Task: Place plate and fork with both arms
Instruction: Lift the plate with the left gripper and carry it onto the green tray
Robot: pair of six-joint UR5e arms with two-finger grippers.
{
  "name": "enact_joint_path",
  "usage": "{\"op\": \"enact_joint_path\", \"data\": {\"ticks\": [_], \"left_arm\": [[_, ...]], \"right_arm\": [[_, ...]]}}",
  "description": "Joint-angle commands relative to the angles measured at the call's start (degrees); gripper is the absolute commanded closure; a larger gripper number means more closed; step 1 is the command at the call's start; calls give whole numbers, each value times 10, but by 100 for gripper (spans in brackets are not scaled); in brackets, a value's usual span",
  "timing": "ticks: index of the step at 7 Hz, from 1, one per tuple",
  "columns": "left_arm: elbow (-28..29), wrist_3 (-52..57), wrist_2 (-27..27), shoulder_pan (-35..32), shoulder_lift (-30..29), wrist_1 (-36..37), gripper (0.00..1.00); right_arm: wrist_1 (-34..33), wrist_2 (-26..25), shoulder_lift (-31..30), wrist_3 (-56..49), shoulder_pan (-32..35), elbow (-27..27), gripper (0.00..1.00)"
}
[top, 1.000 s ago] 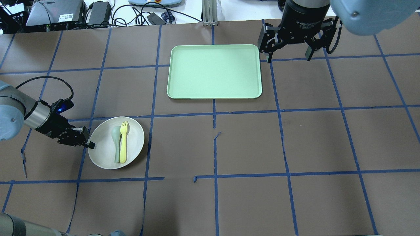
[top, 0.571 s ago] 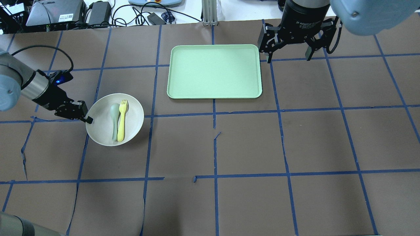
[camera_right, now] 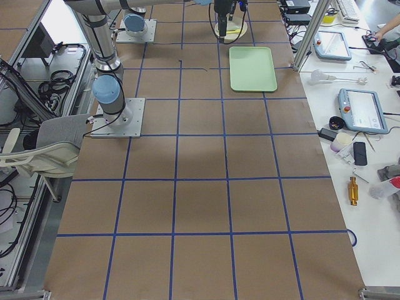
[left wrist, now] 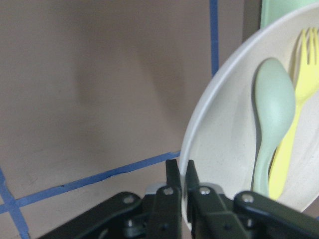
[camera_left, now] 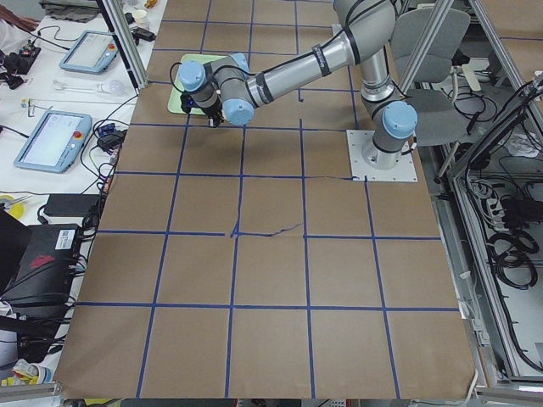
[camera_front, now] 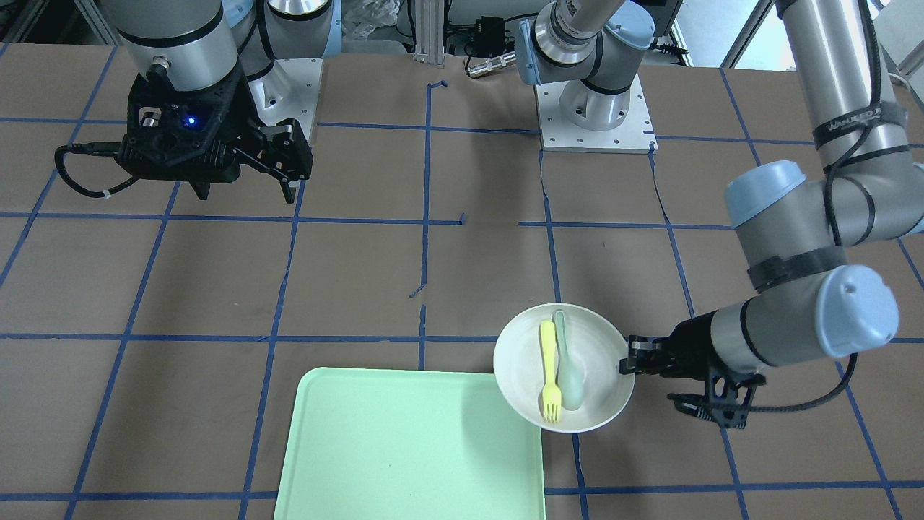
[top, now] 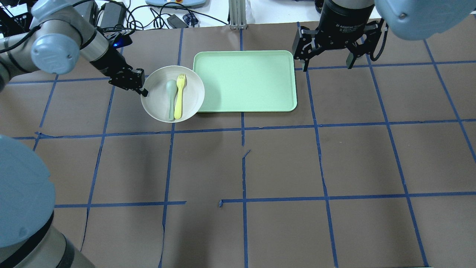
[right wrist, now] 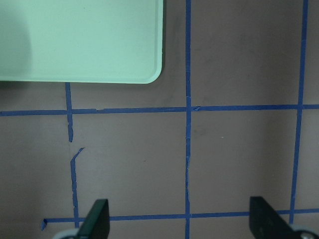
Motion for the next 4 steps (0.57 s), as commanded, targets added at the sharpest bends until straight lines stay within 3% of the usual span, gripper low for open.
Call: {"op": "enact_joint_path", "data": {"ticks": [1,4], "left_arm": [[117,-79,-34,-75,-87,0,100],[208,-85,-41,-136,-176,3,100]], "right_arm": [[0,1,0,0,0,0,0],[0,1,0,0,1,0,0]]}}
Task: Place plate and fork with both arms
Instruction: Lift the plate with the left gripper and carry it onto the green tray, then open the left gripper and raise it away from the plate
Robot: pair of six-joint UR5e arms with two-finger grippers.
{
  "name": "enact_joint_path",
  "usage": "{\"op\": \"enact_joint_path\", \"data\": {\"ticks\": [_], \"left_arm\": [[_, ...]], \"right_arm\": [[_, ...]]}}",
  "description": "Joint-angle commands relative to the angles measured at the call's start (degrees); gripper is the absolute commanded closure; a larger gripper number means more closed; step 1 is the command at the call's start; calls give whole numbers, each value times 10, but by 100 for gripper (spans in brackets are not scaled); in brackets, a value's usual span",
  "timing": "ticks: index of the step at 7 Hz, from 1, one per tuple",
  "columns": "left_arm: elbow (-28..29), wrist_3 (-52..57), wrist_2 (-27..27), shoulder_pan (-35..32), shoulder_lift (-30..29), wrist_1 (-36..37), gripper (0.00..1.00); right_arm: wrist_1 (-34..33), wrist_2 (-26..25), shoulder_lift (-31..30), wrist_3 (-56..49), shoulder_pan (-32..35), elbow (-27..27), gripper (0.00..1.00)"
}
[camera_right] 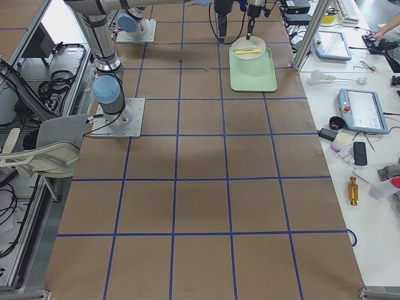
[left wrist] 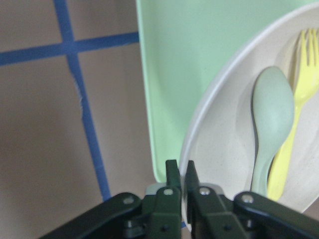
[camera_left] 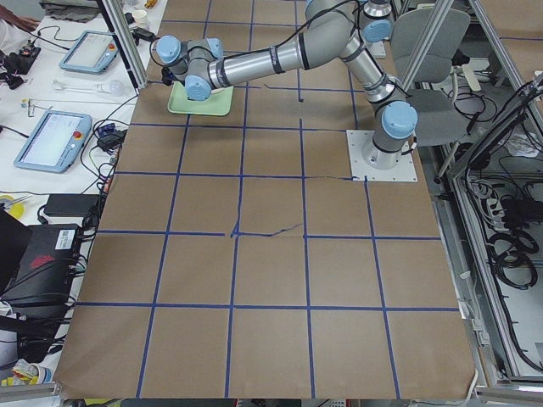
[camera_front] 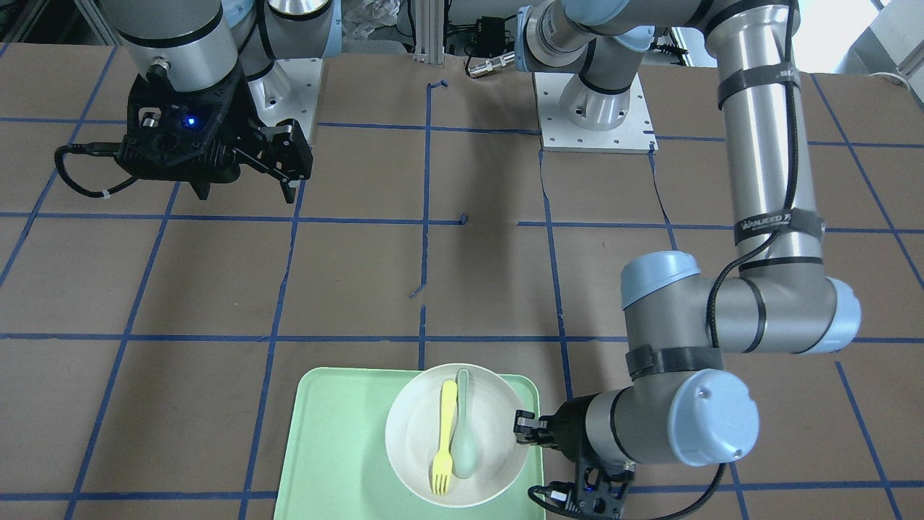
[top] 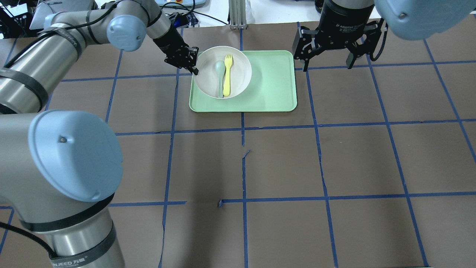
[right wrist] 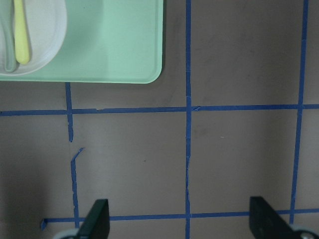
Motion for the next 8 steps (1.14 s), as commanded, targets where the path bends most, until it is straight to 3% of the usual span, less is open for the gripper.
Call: {"op": "enact_joint_path", "data": {"ticks": [1,3,4,5,7,8], "left_arm": [[33,19,-3,-26,-44,19,100],[34,9,-3,-33,-56,24,100],[34,-2,-4,-39,-57,24,78],[34,-3,-5,-40,-56,24,42],[32,-24,-4,-42,-43,19,0],[32,-25,4,-41,-15,-6,0]], "right_arm": [[0,0,0,0,0,0,0],[0,0,0,0,1,0,0],[0,0,0,0,1,0,0],[0,-1,0,0,1,0,0],[0,-1,0,0,1,0,0],[0,-1,0,0,1,0,0]]}}
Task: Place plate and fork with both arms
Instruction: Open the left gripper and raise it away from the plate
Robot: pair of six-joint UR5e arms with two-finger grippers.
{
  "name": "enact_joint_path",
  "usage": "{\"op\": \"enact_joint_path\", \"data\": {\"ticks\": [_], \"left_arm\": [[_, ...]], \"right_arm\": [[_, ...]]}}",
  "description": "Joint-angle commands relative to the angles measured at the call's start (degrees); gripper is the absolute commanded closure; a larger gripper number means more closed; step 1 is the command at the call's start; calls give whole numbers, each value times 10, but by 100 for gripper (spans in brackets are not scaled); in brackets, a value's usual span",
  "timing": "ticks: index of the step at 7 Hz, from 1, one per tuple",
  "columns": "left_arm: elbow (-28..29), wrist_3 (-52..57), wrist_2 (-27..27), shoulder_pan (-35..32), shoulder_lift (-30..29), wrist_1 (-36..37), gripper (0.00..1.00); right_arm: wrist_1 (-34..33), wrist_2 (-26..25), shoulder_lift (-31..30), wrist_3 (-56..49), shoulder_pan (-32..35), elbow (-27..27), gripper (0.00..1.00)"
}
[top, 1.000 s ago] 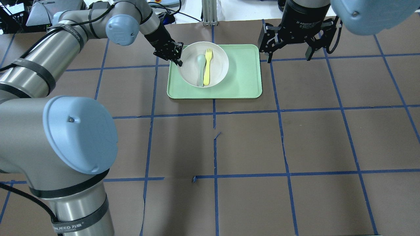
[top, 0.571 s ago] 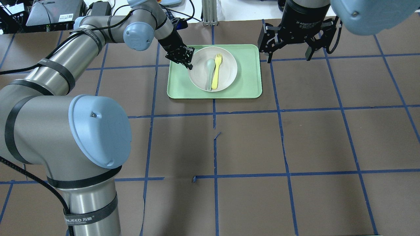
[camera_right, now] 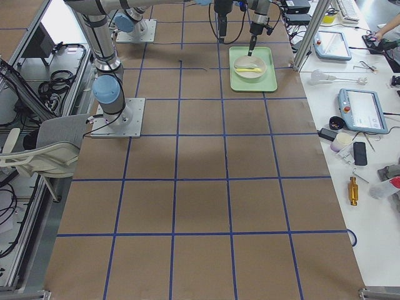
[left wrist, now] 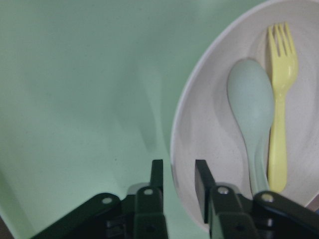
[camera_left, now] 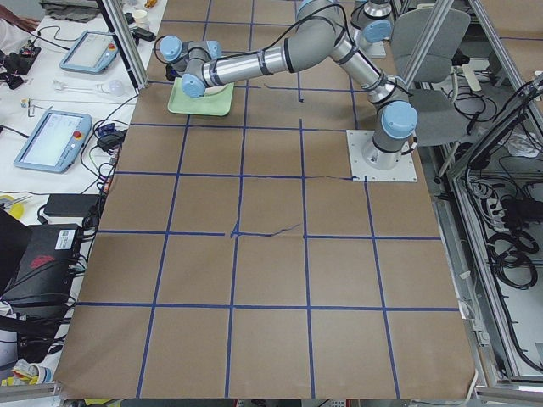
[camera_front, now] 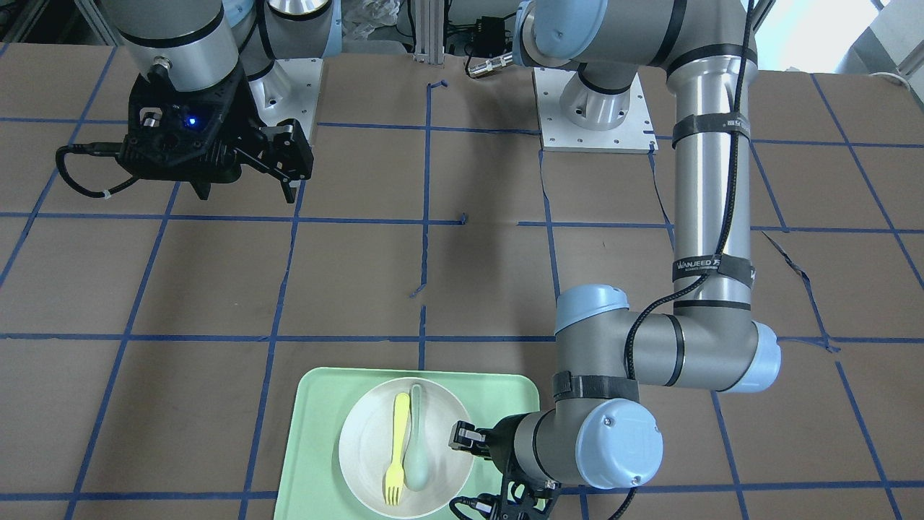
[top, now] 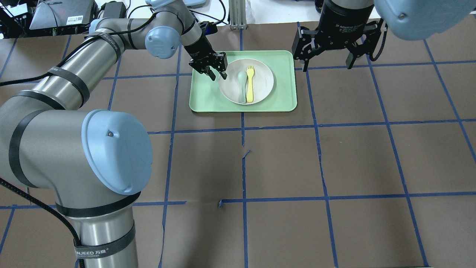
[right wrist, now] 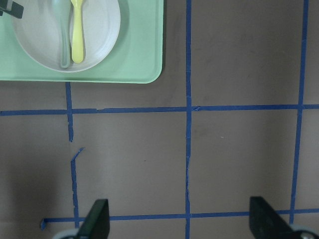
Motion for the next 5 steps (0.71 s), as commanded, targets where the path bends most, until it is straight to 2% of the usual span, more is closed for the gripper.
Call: {"op": "enact_joint_path", "data": {"ticks": [1,2,3,5], "left_arm": [[3,-5,65,5,59,-77,0],[-6,-1,143,7,101,-118,0],[-20,-1,150,22,143,-183,0],[-96,0,155,60,248,-191,0]], "right_arm": [[-1,1,0,3,0,1,0],[-1,2,0,2,0,1,0],[0,2,0,2,0,1,0],[-1,2,1,4,1,1,0]]}}
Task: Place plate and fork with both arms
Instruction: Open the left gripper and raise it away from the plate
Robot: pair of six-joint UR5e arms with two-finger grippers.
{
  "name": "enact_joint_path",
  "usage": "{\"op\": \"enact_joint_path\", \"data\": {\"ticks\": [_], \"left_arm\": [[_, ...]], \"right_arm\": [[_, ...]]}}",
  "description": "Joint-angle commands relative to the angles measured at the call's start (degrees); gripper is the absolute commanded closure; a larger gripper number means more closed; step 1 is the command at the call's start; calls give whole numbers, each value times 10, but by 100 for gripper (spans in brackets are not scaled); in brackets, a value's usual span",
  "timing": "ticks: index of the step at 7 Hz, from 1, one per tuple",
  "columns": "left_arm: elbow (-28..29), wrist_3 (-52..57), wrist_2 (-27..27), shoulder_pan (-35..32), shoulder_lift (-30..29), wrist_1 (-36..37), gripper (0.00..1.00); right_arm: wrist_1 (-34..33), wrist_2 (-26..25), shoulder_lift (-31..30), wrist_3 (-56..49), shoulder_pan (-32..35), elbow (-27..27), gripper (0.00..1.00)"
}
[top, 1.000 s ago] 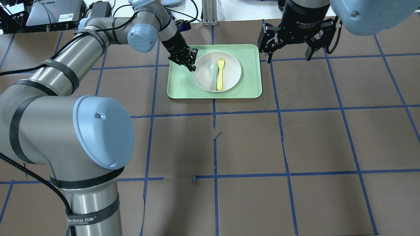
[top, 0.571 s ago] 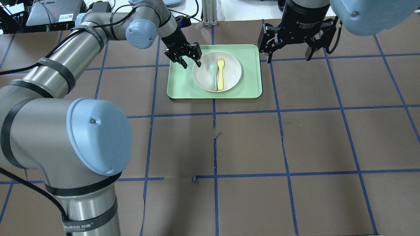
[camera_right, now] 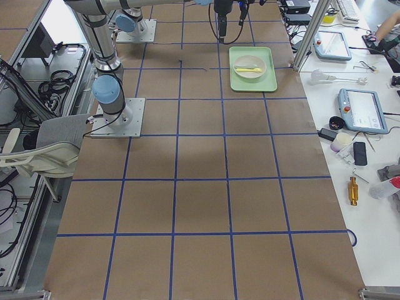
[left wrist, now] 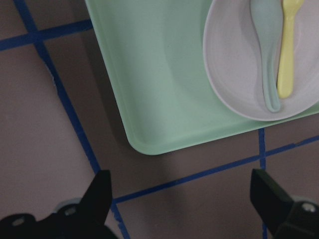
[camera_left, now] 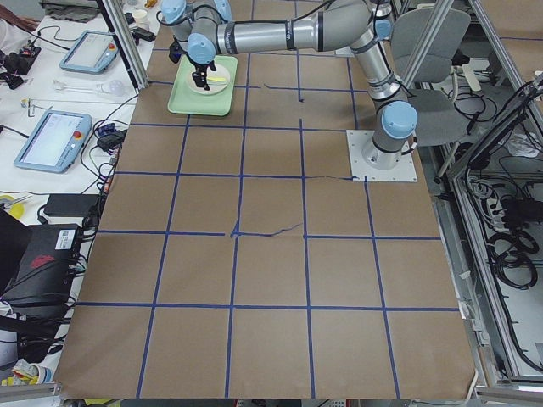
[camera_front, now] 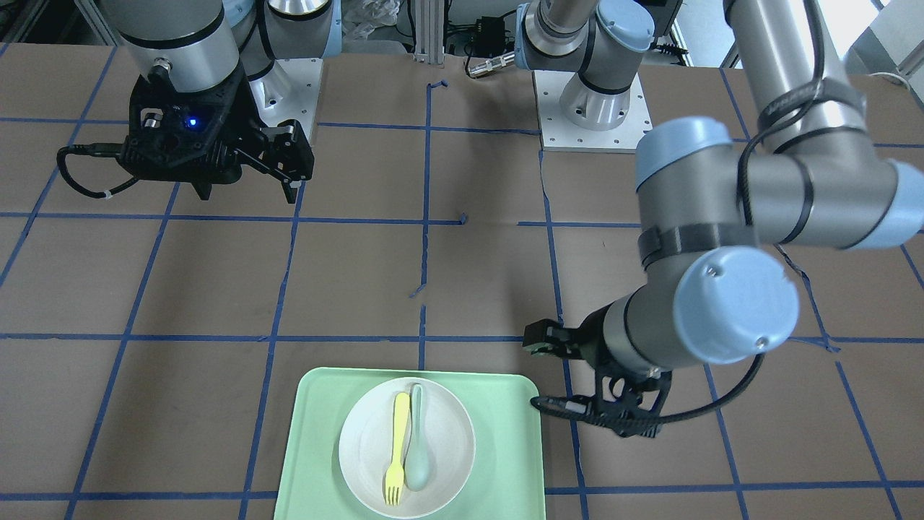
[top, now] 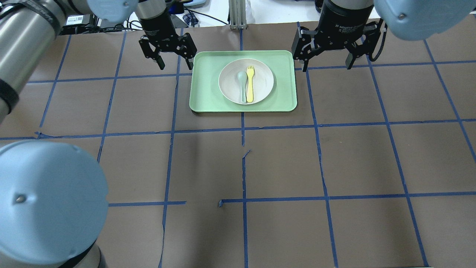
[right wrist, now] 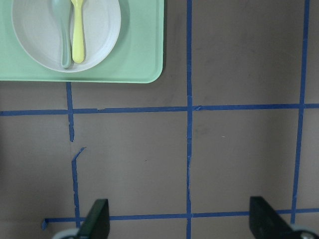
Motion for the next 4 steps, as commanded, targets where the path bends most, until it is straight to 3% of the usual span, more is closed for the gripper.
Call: {"op": "enact_joint_path", "data": {"ticks": [1,3,4], "left_arm": [[-85,-9,8,27,121,-11,0],[-164,-60,18,29,225,-17,0],[-222,-76,32,26,264,-4,0]], "right_arm": [[-7,5,5,4,1,-2,0],[-142,22,85,19,9,-24,0],[-159,26,122,20,9,-46,0]]}}
